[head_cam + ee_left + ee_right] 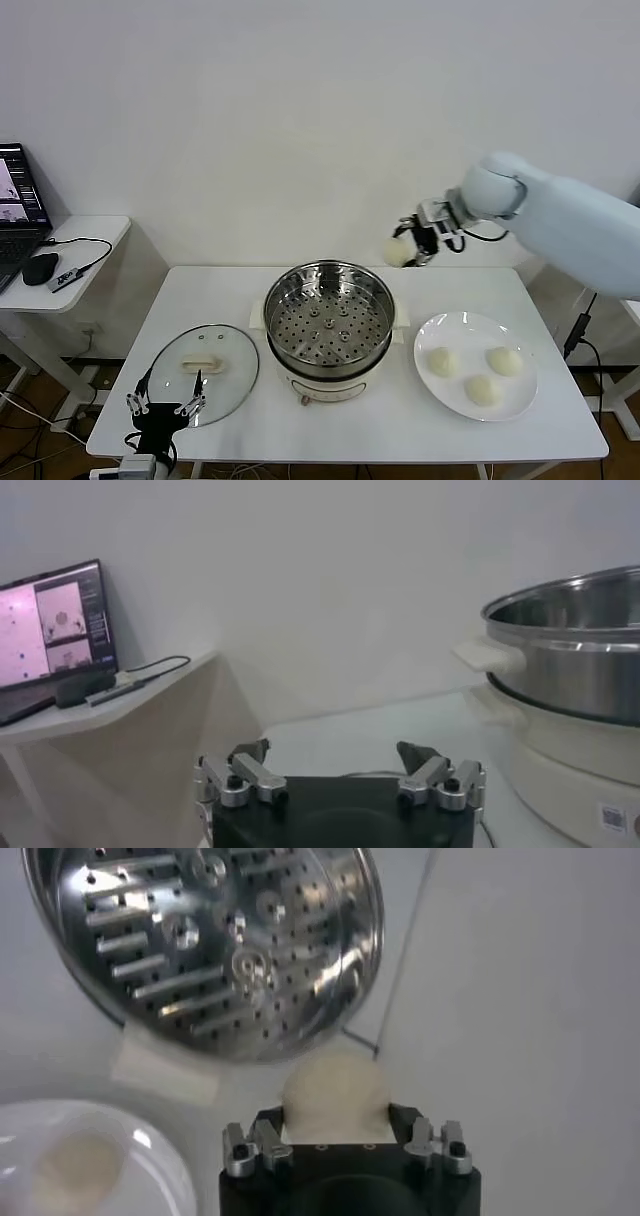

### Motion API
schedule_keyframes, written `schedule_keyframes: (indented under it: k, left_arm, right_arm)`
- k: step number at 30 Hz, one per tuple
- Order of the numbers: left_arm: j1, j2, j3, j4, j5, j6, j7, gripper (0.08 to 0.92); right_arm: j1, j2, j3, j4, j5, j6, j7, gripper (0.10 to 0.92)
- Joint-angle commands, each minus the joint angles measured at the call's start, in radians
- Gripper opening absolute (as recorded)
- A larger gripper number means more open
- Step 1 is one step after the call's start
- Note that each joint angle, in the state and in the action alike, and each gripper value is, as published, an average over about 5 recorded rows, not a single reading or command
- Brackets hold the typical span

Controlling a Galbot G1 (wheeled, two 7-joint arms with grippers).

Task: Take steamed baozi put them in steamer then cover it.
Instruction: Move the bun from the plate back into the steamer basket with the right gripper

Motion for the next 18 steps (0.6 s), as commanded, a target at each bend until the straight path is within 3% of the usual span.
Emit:
schedule_keyframes:
  k: [1, 18]
  left_arm:
    - [-0.001, 0.003, -0.013, 0.002, -0.001, 0.0, 0.001, 0.823]
    - [0.003, -0.008, -0.031, -0.008, -0.001, -0.001, 0.003, 0.823]
  right_arm:
    - [0.074, 0.181, -0.146, 0.011, 0.007, 0.07, 0.04, 0.653]
    - [-0.038, 0.326, -0.212, -0.146, -0.347, 0.398, 0.131, 0.653]
